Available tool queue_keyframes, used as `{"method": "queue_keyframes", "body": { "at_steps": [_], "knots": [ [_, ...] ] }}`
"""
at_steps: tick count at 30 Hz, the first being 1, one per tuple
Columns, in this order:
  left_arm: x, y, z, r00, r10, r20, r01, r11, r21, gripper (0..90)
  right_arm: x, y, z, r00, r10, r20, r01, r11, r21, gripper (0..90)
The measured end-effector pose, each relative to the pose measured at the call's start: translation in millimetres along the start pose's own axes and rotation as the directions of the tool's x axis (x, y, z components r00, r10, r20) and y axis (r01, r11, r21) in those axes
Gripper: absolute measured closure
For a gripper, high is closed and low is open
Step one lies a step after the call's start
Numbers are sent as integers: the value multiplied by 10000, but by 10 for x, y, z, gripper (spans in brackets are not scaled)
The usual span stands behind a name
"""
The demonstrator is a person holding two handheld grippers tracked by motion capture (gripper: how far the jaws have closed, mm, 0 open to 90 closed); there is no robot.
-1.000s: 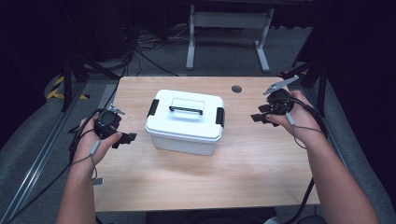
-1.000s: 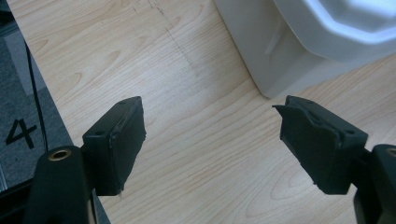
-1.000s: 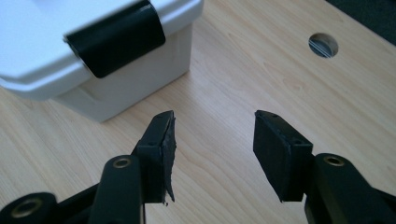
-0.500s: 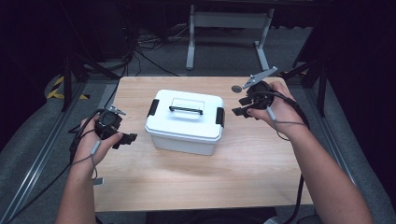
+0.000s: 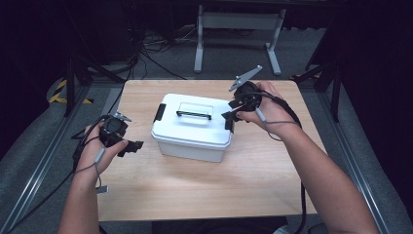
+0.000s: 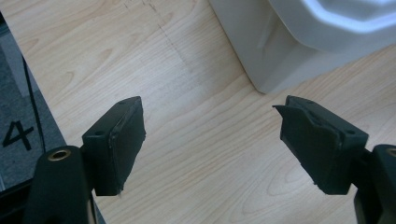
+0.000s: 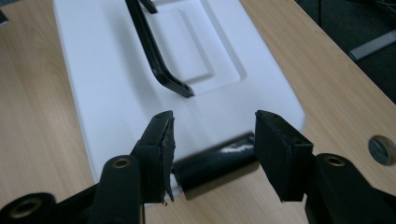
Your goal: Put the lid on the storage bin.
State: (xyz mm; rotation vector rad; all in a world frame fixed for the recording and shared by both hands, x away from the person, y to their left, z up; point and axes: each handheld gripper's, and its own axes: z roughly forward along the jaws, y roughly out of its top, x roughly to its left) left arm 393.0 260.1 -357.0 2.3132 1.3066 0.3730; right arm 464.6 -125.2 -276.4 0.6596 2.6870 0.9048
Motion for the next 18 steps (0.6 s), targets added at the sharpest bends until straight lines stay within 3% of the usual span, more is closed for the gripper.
{"method": "queue_keyframes", "body": {
  "at_steps": [8,18],
  "knots": [
    [-5,-52,-15,9999,-146,-22,146,9999,-87,228,138,211,255,9953,-780,-573,784,9969,57,445],
    [1,5,23,10000,58,35,-58,9999,-90,219,242,420,545,9911,-1105,-747,1131,9931,314,467]
  ]
}}
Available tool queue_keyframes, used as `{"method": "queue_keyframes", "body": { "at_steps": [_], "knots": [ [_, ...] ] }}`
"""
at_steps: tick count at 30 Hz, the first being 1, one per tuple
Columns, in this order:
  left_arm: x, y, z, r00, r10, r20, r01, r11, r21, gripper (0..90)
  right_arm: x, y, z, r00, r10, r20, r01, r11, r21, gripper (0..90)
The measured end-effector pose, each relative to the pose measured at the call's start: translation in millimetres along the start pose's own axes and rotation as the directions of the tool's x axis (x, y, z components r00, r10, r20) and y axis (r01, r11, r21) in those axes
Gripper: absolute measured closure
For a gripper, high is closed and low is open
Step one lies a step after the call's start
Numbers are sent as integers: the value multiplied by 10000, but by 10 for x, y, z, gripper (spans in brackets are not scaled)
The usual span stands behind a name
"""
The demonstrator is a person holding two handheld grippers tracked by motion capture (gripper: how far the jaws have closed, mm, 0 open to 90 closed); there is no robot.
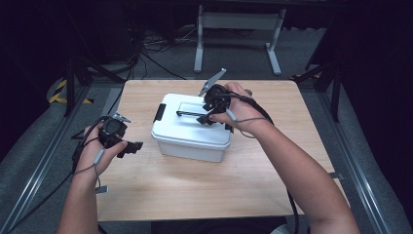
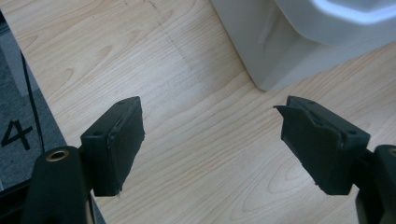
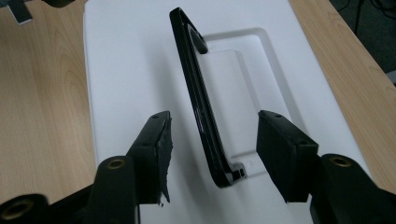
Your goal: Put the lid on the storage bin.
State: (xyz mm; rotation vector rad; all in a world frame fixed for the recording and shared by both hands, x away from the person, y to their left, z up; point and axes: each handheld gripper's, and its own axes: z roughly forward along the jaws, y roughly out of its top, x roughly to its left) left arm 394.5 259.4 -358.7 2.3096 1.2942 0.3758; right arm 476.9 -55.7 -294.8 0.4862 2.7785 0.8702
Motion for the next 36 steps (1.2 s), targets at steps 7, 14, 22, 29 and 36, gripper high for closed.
{"method": "queue_keyframes", "body": {
  "at_steps": [7,14,22,29,36],
  "knots": [
    [-3,14,10,10000,-26,55,25,10000,67,218,-11,75,164,9992,-188,-357,199,9993,317,588],
    [12,7,10,10000,-10,-63,11,9999,145,217,-64,138,112,9966,-806,184,803,9966,182,804],
    [3,2,9,10000,-91,-38,92,9998,176,216,-42,176,117,9880,-1539,111,1532,9870,486,831],
    [10,10,21,10000,-73,-2,73,9998,195,216,-32,199,82,9820,-1875,211,1864,9813,472,838],
    [9,31,48,10000,-29,25,28,9996,281,216,-70,225,-168,9809,-1876,517,1869,9822,196,847]
  ]
}}
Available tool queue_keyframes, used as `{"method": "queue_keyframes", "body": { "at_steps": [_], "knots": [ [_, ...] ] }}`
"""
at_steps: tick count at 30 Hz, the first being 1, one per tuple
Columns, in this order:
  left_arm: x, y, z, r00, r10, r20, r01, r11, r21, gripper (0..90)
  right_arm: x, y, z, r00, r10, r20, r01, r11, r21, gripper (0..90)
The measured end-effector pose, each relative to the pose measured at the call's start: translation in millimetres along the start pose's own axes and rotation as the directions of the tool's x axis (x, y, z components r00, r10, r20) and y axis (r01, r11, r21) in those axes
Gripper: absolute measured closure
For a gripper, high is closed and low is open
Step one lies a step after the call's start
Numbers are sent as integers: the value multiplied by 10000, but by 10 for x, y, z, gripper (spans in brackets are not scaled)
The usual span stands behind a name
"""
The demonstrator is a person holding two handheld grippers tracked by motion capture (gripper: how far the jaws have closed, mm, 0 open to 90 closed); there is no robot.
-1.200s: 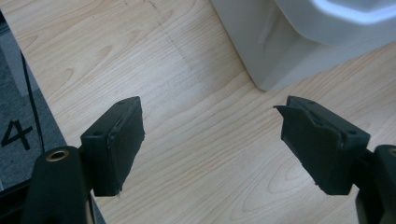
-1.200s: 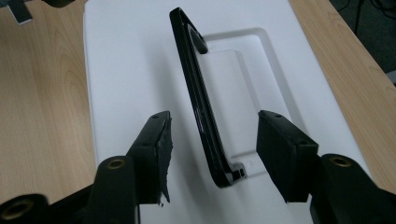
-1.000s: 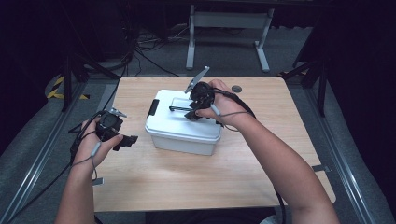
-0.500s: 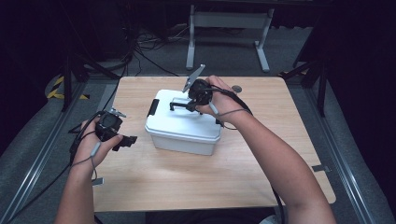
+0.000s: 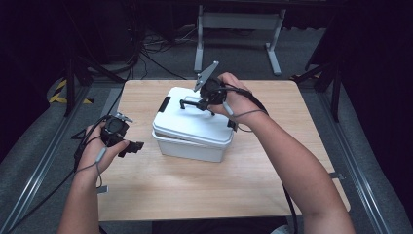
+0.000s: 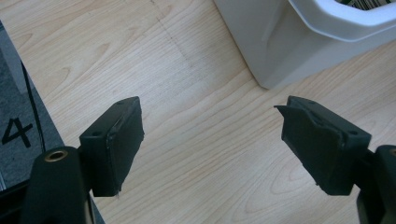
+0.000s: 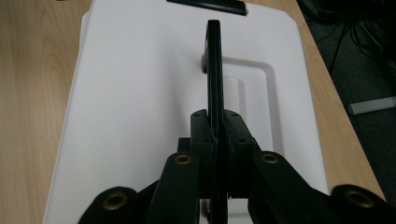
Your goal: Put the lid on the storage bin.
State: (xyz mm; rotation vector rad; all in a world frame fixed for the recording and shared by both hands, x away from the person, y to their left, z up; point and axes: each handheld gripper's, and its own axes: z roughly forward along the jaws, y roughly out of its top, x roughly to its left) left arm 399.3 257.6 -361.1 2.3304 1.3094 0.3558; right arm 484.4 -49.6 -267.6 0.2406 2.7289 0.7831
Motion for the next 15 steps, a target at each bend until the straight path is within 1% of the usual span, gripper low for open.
{"method": "queue_keyframes", "body": {
  "at_steps": [1,2,3,8,12,13,15],
  "knots": [
    [0,3,2,10000,21,-9,-21,10000,-10,216,-11,-2,-37,9998,-93,148,94,10000,-7,847],
    [-1,4,2,10000,25,-7,-25,10000,-20,215,-17,-6,-75,9998,-59,201,60,10000,-51,847],
    [0,6,2,10000,55,-9,-55,10000,-28,215,-27,-13,-111,9998,-23,191,26,9998,-188,847],
    [1,11,2,10000,67,-3,-67,10000,-22,215,-51,-63,-295,9992,80,395,-65,9992,-391,847],
    [-4,16,19,10000,48,-42,-48,10000,23,214,-73,-120,-431,9981,281,545,-250,9981,-559,847],
    [-3,19,22,9999,91,-47,-91,9999,48,214,-72,-133,-462,9975,426,567,-389,9971,-653,847],
    [-6,22,26,9999,102,-42,-102,9999,78,214,-96,-166,-531,9976,366,589,-323,9968,-725,847]
  ]
}}
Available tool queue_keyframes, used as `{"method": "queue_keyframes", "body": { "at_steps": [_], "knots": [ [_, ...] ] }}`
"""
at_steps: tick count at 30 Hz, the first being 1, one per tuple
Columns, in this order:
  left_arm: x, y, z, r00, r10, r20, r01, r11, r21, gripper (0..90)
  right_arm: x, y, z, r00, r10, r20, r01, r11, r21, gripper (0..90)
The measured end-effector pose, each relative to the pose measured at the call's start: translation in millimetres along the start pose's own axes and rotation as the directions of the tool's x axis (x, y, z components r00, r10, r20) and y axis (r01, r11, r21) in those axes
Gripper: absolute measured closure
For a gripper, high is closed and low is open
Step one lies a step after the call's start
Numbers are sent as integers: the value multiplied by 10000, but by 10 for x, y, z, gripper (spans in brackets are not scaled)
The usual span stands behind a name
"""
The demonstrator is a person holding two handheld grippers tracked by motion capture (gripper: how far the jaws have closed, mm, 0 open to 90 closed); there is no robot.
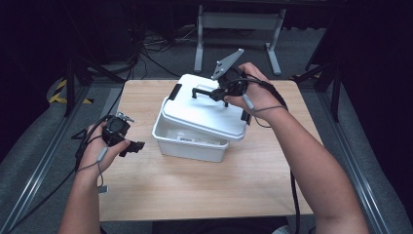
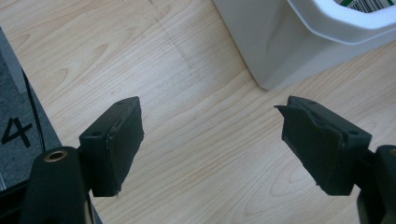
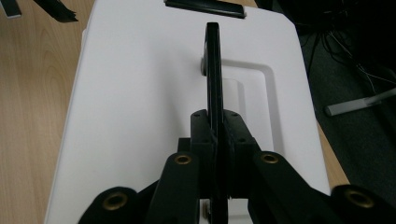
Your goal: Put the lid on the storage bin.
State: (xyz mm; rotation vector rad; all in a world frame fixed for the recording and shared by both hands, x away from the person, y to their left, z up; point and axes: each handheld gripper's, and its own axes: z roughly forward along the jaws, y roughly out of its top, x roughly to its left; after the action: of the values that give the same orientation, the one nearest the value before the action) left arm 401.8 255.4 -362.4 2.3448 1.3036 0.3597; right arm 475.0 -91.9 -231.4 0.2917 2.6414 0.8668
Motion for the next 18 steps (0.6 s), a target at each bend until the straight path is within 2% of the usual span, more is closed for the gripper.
{"method": "queue_keyframes", "body": {
  "at_steps": [18],
  "knots": [
    [-16,5,7,10000,-38,64,38,10000,20,212,-134,-275,-407,9962,724,493,-716,9973,-174,847]
  ]
}}
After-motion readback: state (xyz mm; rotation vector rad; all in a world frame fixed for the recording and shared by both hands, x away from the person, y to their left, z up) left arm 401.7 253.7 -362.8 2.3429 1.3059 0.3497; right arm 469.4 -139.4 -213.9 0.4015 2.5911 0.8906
